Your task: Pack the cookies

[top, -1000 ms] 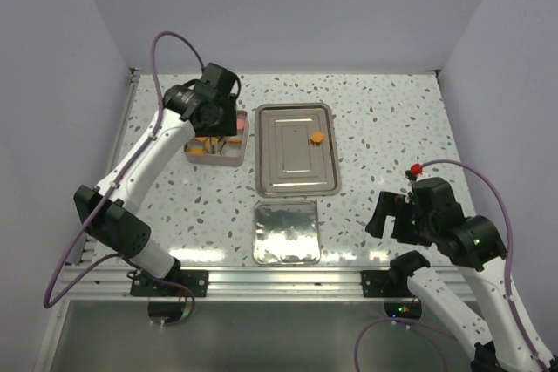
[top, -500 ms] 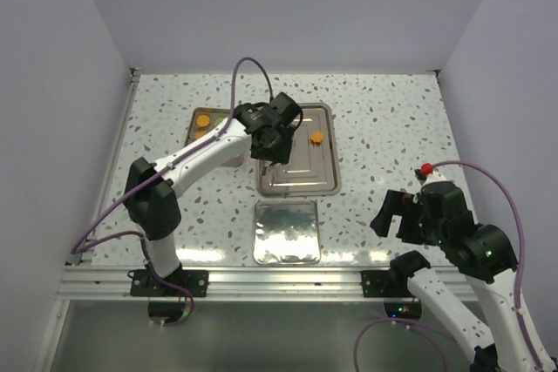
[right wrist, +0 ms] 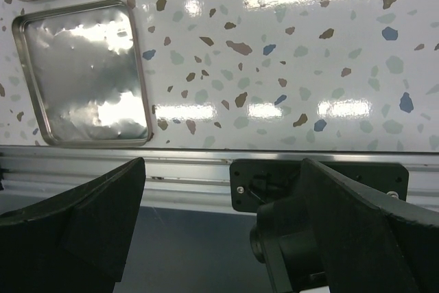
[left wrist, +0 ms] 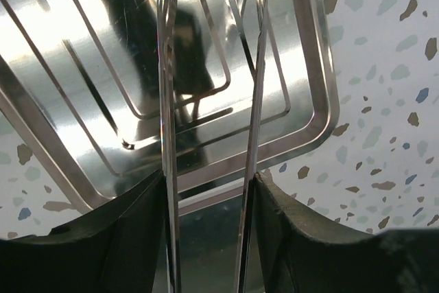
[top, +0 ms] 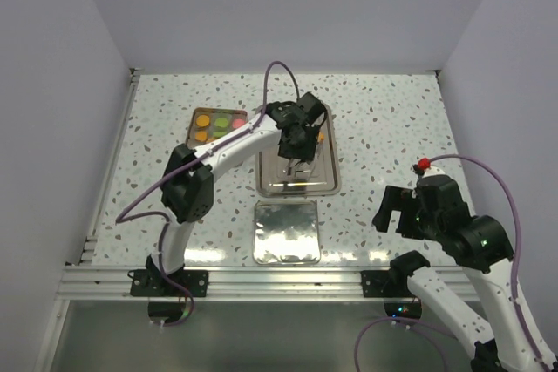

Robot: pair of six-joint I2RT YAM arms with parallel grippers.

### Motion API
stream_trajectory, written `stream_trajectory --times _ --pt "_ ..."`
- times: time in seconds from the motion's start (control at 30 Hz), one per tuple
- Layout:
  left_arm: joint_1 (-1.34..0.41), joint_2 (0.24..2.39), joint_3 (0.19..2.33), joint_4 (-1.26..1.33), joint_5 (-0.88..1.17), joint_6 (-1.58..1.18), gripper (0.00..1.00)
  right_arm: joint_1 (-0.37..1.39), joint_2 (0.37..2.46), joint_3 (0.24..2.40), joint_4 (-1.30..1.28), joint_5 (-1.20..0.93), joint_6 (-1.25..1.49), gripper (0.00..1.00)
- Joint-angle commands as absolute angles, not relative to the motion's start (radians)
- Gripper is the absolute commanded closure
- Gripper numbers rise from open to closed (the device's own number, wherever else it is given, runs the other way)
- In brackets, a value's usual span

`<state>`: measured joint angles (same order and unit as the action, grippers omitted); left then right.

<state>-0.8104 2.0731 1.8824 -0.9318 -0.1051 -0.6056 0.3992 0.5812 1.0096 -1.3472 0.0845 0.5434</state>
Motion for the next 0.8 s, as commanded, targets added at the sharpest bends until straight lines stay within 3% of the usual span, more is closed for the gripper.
stream_trajectory --times 0.0,0.37,0.47,0.6,0.77 --pt "-0.813 2.118 1.989 -0.928 -0.094 -0.583 0.44 0.403 0.598 1.043 -1.371 0.115 0.517 0.01" --pt "-0.813 2.266 2.164 -1.005 -0.103 -0.577 0.44 0.403 0.618 1.054 -1.358 0.135 0.485 0.01" --pt "-0.813 2.278 2.180 -1.012 -0.109 -0.575 0.47 0.403 0.620 1.055 -1.356 0.135 0.479 0.01" --pt "-0.813 2.286 2.190 -1.022 -0.113 -0.571 0.61 0.403 0.620 1.058 -1.353 0.137 0.477 0.01" --pt "-0.811 2.270 2.209 -1.043 -0.136 -0.566 0.64 0.403 0.623 1.055 -1.347 0.130 0.474 0.01"
